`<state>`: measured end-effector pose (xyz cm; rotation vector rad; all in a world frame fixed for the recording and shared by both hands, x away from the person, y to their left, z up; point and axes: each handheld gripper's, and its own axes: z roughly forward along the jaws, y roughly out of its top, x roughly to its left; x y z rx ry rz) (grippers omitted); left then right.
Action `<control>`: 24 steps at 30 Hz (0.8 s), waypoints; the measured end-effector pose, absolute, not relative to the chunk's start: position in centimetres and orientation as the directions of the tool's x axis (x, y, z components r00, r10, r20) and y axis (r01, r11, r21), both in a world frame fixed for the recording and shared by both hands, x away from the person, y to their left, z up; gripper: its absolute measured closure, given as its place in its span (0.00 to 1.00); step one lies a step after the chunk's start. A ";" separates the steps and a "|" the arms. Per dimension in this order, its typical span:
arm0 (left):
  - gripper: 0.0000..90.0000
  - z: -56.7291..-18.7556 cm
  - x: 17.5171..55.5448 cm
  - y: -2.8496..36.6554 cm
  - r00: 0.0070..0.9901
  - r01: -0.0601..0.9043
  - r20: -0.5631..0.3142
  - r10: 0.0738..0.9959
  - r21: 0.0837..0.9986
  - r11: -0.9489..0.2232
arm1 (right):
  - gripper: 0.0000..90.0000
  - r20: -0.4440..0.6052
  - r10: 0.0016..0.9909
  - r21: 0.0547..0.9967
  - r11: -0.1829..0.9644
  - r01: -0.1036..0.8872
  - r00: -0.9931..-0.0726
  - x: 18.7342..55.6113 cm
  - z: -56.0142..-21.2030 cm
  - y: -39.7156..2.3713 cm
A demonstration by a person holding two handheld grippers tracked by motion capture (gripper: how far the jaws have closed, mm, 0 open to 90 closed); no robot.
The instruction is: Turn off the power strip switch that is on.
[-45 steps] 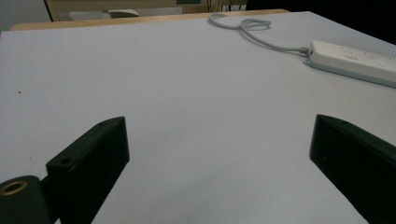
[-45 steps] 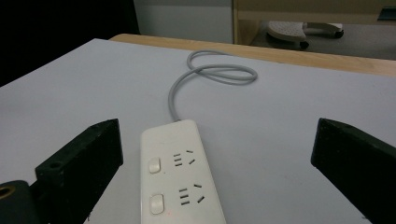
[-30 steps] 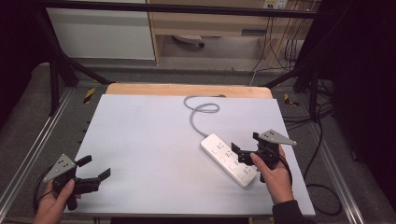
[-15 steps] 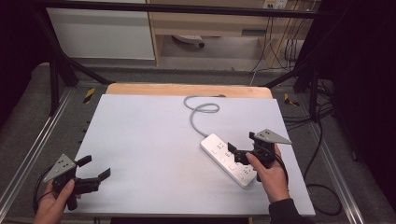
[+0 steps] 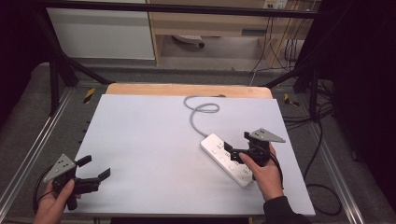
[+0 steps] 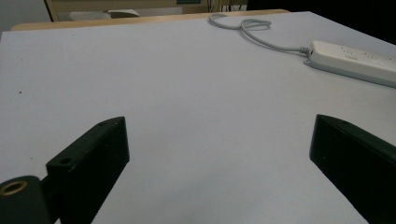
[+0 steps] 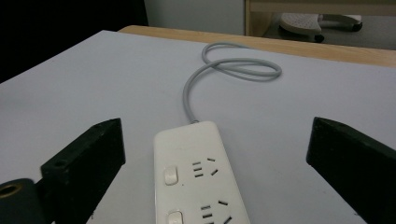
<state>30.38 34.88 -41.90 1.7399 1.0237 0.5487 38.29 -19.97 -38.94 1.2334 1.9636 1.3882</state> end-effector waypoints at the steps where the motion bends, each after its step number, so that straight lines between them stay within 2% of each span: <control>1: 0.05 -41.9 30.4 34.9 0.539 0.382 -0.098 0.837 0.914 -0.138 | 0.11 0.138 0.851 0.906 0.098 0.412 -0.507 38.3 -38.9 -19.9; 24: 0.05 -41.9 30.4 34.9 0.539 0.382 -0.098 0.837 0.914 -0.139 | 0.53 0.106 0.856 0.915 0.116 0.388 -0.506 38.4 -39.6 -18.2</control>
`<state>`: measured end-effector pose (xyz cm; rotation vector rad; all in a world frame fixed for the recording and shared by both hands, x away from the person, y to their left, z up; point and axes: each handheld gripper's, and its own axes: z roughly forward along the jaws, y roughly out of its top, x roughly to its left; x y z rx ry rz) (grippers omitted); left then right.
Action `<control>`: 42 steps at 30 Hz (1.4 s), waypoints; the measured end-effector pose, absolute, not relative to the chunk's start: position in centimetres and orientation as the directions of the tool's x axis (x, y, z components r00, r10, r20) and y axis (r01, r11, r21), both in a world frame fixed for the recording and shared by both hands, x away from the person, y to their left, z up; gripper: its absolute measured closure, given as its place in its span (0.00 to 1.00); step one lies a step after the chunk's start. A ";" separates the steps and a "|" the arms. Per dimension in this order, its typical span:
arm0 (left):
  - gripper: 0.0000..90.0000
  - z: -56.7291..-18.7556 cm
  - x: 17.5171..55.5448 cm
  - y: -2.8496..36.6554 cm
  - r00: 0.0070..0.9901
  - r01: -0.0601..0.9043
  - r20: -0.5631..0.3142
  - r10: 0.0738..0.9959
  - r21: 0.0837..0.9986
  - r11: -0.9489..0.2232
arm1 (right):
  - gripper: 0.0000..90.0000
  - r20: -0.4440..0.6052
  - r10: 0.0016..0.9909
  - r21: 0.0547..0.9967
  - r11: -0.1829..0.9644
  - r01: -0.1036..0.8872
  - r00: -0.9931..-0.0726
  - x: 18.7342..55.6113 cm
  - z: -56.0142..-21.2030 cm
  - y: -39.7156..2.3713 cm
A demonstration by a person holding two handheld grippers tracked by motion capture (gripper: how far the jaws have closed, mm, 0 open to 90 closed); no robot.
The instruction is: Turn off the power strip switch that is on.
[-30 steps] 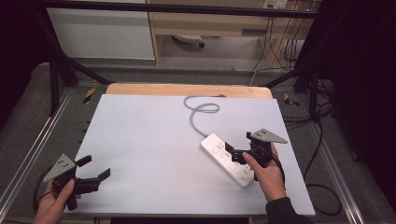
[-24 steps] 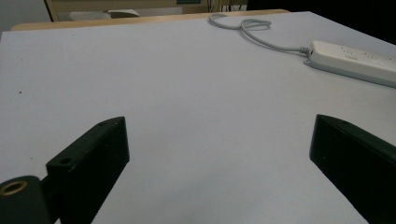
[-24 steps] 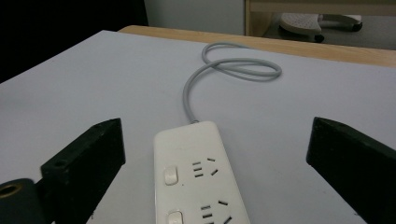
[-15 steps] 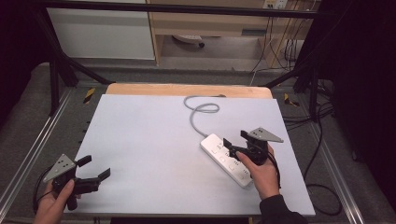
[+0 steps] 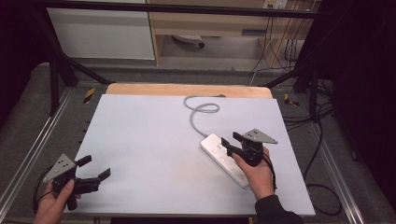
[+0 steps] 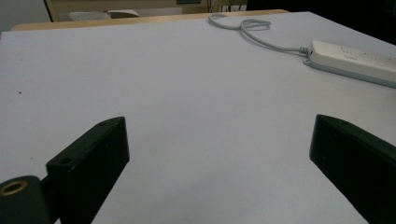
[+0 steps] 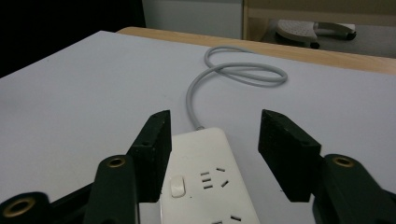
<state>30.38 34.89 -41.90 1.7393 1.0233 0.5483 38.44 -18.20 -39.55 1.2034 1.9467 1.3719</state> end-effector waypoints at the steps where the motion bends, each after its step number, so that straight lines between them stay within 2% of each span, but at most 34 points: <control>1: 0.05 -41.9 30.4 34.9 0.539 0.382 -0.098 0.837 0.914 -0.139 | 0.56 0.102 0.853 0.913 0.124 0.389 -0.511 38.4 -39.6 -18.0; 5: 0.05 -41.9 30.4 34.9 0.538 0.383 -0.100 0.837 0.913 -0.137 | 0.60 0.099 0.851 0.910 0.132 0.393 -0.516 38.4 -39.8 -17.6; 13: 0.05 -41.9 30.4 34.9 0.539 0.384 -0.101 0.836 0.913 -0.137 | 0.78 0.092 0.849 0.902 0.151 0.405 -0.521 38.3 -40.3 -17.1; 23: 0.05 -41.9 30.4 34.8 0.544 0.384 -0.103 0.833 0.913 -0.137 | 0.92 0.077 0.848 0.891 0.177 0.417 -0.524 38.3 -41.1 -16.7; 32: 0.05 -41.9 30.4 34.8 0.544 0.384 -0.104 0.833 0.913 -0.137 | 1.00 0.059 0.842 0.883 0.207 0.421 -0.537 38.2 -41.5 -16.5; 42: 0.05 -41.9 30.4 34.7 0.548 0.383 -0.101 0.831 0.913 -0.141 | 1.00 0.056 0.843 0.865 0.226 0.448 -0.535 38.0 -42.0 -16.4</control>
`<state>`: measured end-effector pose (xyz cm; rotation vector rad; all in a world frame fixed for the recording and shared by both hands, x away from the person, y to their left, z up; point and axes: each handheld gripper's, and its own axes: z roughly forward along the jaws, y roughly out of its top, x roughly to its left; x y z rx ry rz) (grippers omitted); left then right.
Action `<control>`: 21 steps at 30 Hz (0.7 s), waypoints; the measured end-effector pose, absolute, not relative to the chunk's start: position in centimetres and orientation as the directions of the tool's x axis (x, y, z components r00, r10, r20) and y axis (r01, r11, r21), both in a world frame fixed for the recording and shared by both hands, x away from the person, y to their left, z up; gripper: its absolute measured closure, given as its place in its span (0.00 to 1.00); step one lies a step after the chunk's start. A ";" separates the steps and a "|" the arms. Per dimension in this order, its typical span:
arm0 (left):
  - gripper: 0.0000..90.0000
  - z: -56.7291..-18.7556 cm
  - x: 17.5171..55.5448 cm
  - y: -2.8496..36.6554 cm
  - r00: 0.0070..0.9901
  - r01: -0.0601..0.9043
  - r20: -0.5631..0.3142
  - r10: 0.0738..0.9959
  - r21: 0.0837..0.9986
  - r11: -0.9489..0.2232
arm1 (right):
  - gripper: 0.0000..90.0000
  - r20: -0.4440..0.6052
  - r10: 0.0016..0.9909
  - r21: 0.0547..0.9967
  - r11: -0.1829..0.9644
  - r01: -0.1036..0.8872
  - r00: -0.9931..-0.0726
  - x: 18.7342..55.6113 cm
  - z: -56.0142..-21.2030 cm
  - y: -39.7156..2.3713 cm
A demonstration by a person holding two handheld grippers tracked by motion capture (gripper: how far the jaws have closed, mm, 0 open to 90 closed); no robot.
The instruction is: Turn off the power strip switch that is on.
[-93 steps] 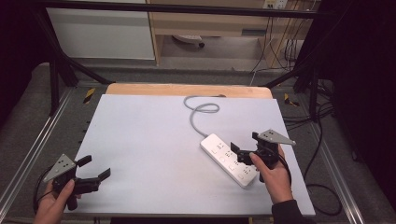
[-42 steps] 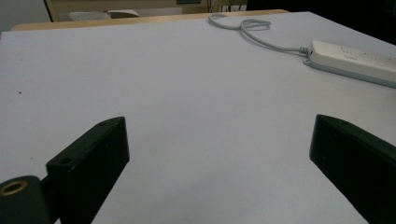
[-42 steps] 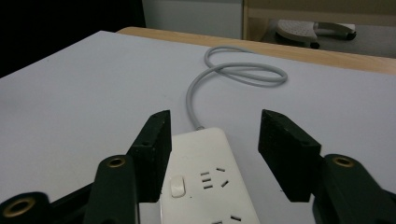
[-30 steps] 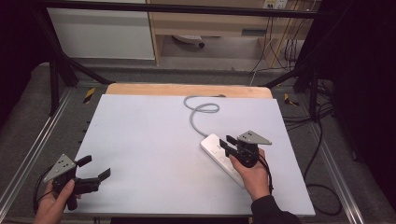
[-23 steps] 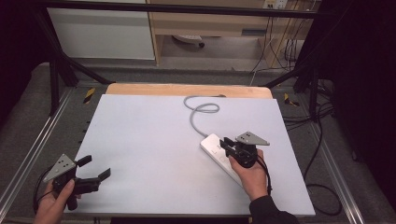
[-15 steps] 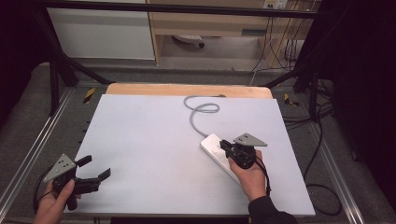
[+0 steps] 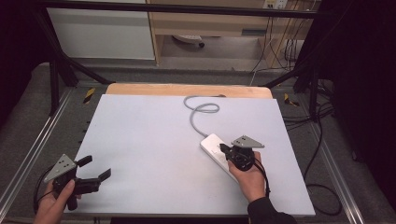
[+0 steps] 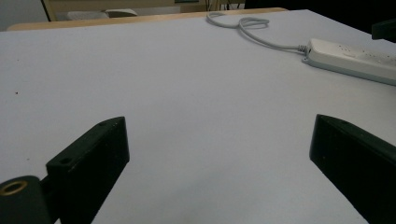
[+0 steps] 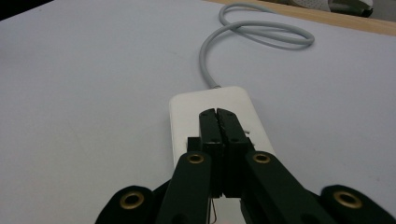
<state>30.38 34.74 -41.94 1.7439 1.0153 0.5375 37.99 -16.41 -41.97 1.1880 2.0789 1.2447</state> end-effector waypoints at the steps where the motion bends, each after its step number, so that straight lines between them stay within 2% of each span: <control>1: 0.05 -41.9 30.4 34.7 0.548 0.383 -0.101 0.830 0.913 -0.142 | 1.00 0.056 0.843 0.865 0.226 0.448 -0.535 38.0 -42.0 -16.4; 21: 0.05 -41.9 30.3 34.7 0.552 0.384 -0.104 0.827 0.913 -0.142 | 1.00 0.058 0.853 0.829 0.248 0.501 -0.518 37.7 -42.7 -16.3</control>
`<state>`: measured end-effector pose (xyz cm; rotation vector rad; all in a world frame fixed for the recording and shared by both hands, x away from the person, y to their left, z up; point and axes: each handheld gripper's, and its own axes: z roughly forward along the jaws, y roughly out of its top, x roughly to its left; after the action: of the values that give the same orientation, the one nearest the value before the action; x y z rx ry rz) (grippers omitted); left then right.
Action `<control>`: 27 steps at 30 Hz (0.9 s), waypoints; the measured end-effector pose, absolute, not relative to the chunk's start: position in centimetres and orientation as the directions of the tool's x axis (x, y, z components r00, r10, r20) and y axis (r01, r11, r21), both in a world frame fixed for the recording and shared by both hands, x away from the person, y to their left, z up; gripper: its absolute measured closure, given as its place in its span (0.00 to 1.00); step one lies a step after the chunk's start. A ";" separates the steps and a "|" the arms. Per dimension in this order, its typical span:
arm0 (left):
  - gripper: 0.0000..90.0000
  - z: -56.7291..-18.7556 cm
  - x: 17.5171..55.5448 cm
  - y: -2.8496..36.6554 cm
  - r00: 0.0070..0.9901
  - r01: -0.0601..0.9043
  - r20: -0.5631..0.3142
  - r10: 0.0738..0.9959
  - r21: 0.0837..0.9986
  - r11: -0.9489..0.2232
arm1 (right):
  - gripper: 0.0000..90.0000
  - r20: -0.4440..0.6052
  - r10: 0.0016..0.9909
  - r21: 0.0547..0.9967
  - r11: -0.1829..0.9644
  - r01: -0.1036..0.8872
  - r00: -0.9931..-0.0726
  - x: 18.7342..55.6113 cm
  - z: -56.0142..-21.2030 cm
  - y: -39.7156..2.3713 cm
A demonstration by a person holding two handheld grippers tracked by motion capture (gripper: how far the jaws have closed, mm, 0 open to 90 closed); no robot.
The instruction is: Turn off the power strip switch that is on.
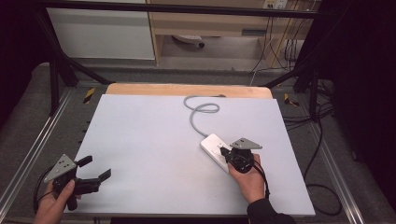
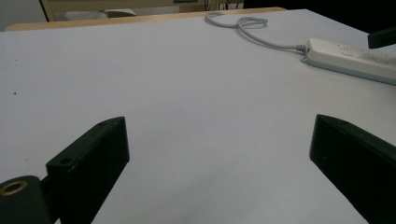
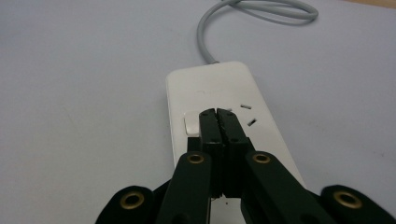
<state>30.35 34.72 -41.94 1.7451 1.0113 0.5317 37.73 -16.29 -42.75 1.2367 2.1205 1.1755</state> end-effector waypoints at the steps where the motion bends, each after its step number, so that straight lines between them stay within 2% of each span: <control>1: 0.05 -41.9 30.4 34.7 0.552 0.384 -0.104 0.827 0.912 -0.142 | 1.00 0.052 0.852 0.825 0.257 0.503 -0.521 37.7 -42.8 -16.3; 27: 0.05 -42.0 30.4 34.6 0.555 0.384 -0.102 0.826 0.912 -0.146 | 1.00 0.027 0.849 0.788 0.307 0.533 -0.528 36.9 -43.2 -16.2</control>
<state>30.38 34.64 -41.96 1.7497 1.0089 0.5304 36.90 -16.22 -43.19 1.2323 2.1848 1.0872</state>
